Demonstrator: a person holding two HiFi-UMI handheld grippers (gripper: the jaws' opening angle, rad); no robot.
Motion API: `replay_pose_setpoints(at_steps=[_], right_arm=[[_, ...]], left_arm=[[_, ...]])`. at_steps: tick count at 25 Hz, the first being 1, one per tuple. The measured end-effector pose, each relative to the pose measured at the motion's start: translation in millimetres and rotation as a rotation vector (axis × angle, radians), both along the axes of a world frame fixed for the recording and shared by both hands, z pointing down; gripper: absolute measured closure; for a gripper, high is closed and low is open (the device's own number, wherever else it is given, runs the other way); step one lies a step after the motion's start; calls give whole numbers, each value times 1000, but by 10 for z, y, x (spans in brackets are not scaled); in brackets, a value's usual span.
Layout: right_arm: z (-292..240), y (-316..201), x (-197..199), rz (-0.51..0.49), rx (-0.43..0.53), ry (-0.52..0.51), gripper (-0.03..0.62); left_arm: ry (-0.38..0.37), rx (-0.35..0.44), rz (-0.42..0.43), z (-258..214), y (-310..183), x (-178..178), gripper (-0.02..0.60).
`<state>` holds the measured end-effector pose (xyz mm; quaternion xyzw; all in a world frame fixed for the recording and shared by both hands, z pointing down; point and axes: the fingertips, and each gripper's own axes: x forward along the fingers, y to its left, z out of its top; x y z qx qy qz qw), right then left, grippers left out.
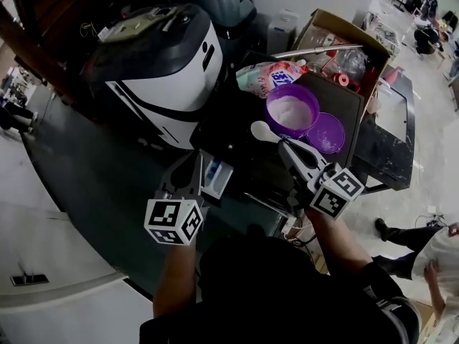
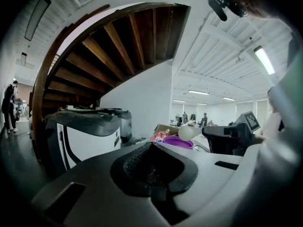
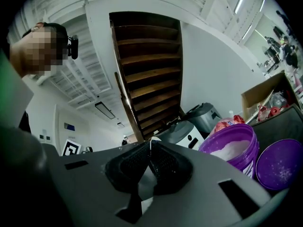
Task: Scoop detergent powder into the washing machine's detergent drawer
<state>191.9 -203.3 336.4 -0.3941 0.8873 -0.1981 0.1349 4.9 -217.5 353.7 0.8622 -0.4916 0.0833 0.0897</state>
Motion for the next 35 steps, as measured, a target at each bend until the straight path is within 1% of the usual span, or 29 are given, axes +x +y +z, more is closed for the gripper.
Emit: replay_pose_setpoints(at_steps=[6,13,16,20,29,33,35], right_arm=[[-79,-16,70,75,-3,47,574],[-141,-33,118,193,-23,108,576],[-116,-64,212,239,-32,140,574],[-87,-142,404,275,-46,178,574],[36,-478,876,309,-75,305,575],[157,-657,962,292,-101,370,574],[239,-746,985,276,-109,421,576]], left_arm=[[16,20,76,-88,-53,56,574],[29,34,152,-162,-137,-97,574],[41,26,168,-139,-208,-111,574],[45,11,197,-117,-284,-16,574],[29,-1,220,-95,-551,268,574],[32,-10,209,-53,-648,312,574],[35,-14,202,-23,-684,333,574]])
